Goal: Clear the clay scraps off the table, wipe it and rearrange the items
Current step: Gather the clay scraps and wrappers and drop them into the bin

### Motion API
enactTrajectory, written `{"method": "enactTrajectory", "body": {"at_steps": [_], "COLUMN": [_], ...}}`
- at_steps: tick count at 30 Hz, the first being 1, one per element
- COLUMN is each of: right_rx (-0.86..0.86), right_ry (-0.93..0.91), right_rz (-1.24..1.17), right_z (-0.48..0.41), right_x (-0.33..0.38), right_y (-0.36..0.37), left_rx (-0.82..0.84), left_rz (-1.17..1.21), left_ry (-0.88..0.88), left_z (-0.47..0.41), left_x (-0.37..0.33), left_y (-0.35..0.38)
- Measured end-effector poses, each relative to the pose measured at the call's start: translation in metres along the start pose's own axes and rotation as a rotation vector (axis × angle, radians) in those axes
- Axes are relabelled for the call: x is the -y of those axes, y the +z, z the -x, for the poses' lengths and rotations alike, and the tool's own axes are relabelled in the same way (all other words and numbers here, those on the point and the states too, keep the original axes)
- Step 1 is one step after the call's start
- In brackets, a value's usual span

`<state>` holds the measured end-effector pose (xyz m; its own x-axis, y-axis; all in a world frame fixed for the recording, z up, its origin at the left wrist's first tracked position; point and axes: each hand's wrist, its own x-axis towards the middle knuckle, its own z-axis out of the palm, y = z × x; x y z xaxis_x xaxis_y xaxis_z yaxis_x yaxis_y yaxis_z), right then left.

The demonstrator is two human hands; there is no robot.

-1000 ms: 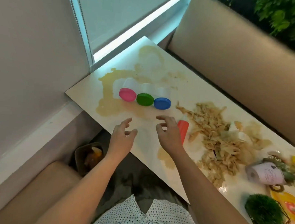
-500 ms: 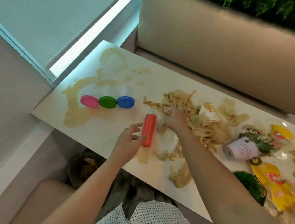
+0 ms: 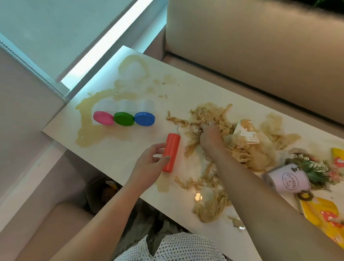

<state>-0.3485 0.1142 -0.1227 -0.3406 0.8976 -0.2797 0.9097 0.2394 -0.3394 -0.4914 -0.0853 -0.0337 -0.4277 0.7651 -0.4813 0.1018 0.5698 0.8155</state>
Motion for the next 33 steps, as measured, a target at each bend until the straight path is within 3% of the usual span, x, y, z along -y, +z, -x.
{"method": "enactTrajectory", "body": {"at_steps": [4, 9, 13, 17, 22, 26, 29, 33], "right_rx": [-0.087, -0.332, -0.256, -0.378, -0.344, -0.295, -0.27, -0.11], "right_ry": [-0.057, -0.185, -0.189, -0.246, -0.274, -0.29, -0.298, -0.309], "right_rz": [-0.177, -0.346, -0.302, -0.457, -0.629, -0.604, -0.703, -0.72], "right_z": [-0.002, 0.004, 0.009, 0.021, 0.046, 0.066, 0.079, 0.093], "right_x": [-0.004, 0.001, 0.0, 0.006, 0.01, 0.01, 0.009, 0.01], "right_y": [-0.016, -0.06, -0.072, -0.102, -0.126, -0.13, -0.125, -0.101], "left_rx": [0.002, -0.007, -0.017, -0.041, -0.082, -0.039, 0.054, 0.198], "left_rz": [0.004, 0.009, 0.029, 0.047, 0.143, 0.274, 0.474, 0.668], "left_ry": [0.009, 0.035, 0.051, 0.075, 0.112, 0.112, 0.01, -0.121], "left_z": [-0.007, -0.02, -0.026, -0.032, -0.034, -0.034, -0.032, -0.026], "left_x": [-0.008, -0.024, -0.031, -0.04, -0.056, -0.068, -0.075, -0.072], "left_y": [0.008, 0.015, 0.023, 0.027, 0.032, 0.04, 0.049, 0.055]}}
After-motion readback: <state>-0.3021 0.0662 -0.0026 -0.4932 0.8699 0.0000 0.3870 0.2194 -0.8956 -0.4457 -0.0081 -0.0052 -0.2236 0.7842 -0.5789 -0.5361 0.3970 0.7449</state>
